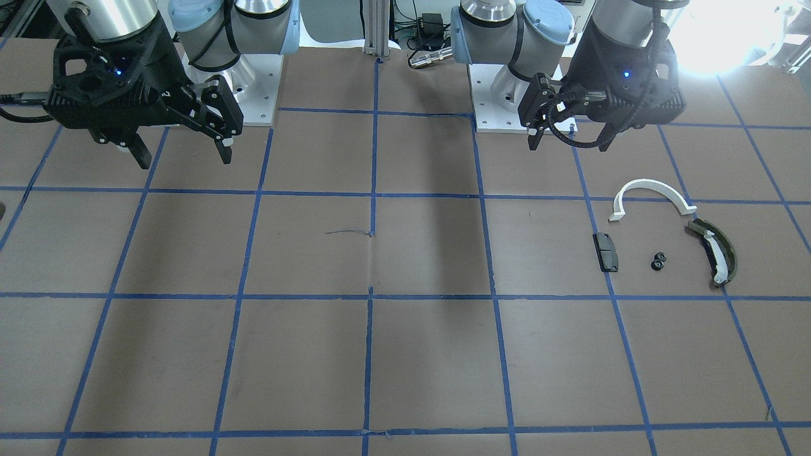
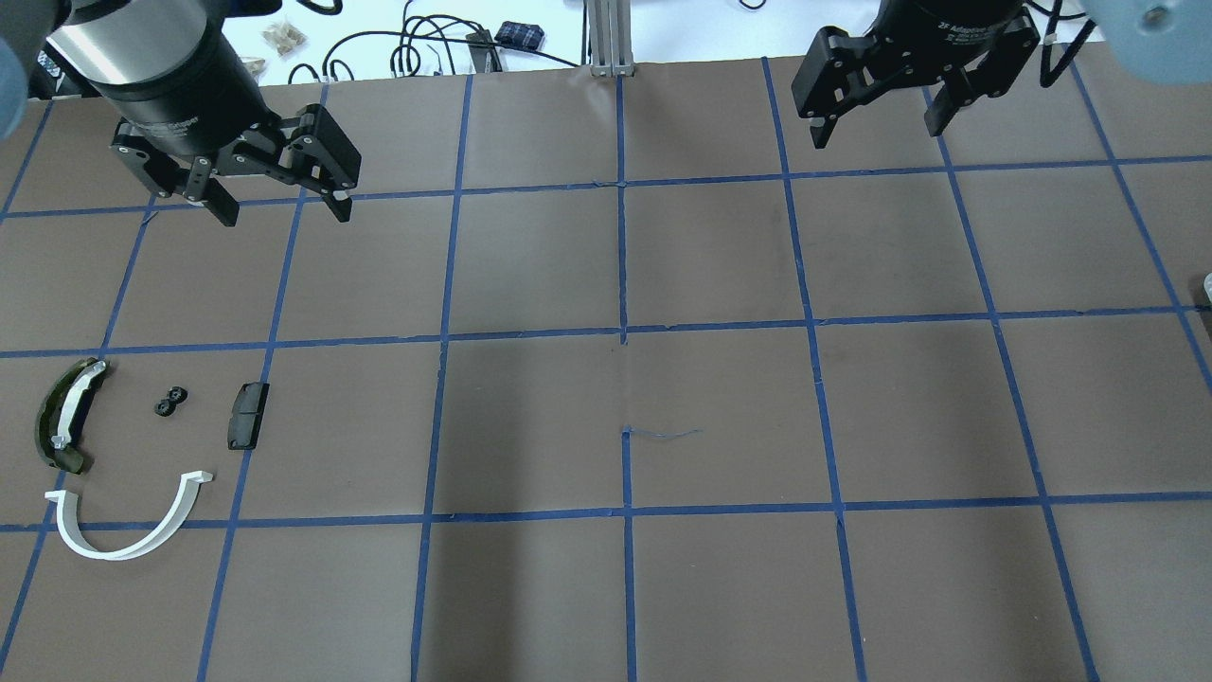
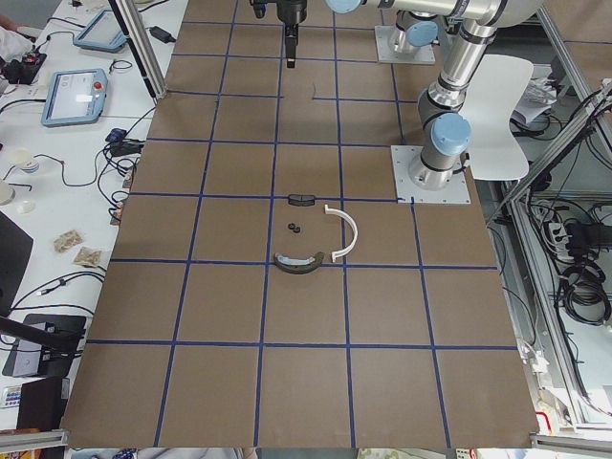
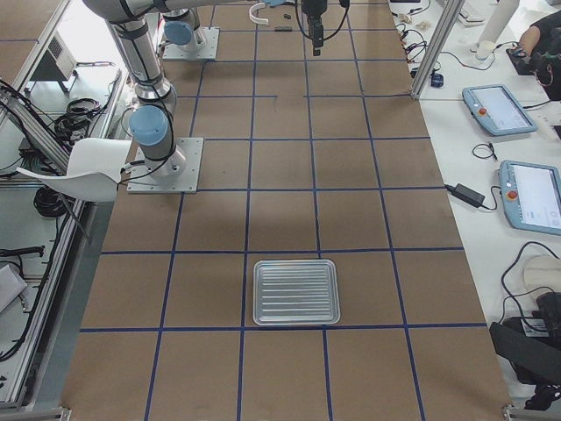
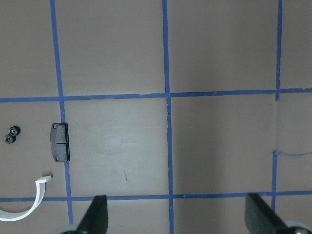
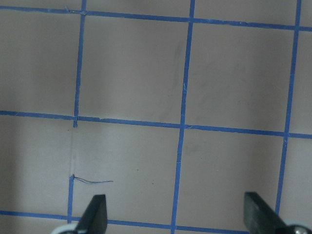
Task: Place bearing gear from tray to pile
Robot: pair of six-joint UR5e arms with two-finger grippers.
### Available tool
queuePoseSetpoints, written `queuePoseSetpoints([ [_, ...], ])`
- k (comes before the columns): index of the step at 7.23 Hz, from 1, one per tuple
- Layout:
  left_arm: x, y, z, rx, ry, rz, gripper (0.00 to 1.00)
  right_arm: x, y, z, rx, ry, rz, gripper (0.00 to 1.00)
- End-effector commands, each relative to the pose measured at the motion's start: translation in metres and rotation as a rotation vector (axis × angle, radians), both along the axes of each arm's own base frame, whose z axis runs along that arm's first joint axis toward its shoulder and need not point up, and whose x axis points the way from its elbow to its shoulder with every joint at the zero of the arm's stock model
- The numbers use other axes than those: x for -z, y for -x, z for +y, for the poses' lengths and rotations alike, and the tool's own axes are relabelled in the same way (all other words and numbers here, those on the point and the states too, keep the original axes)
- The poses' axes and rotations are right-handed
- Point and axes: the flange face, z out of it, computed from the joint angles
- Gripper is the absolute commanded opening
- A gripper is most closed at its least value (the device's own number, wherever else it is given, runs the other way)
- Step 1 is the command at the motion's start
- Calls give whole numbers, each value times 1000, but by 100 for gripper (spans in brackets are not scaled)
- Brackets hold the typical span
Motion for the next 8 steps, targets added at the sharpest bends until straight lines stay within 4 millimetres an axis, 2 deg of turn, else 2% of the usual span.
queuePoseSetpoints([
  [1,-1,0,0,-2,2,1,100,-1,0,1,-1,1,-4,100],
  [8,1,0,-1,0,8,-1,100,-1,-2,2,0,-4,-16,100],
])
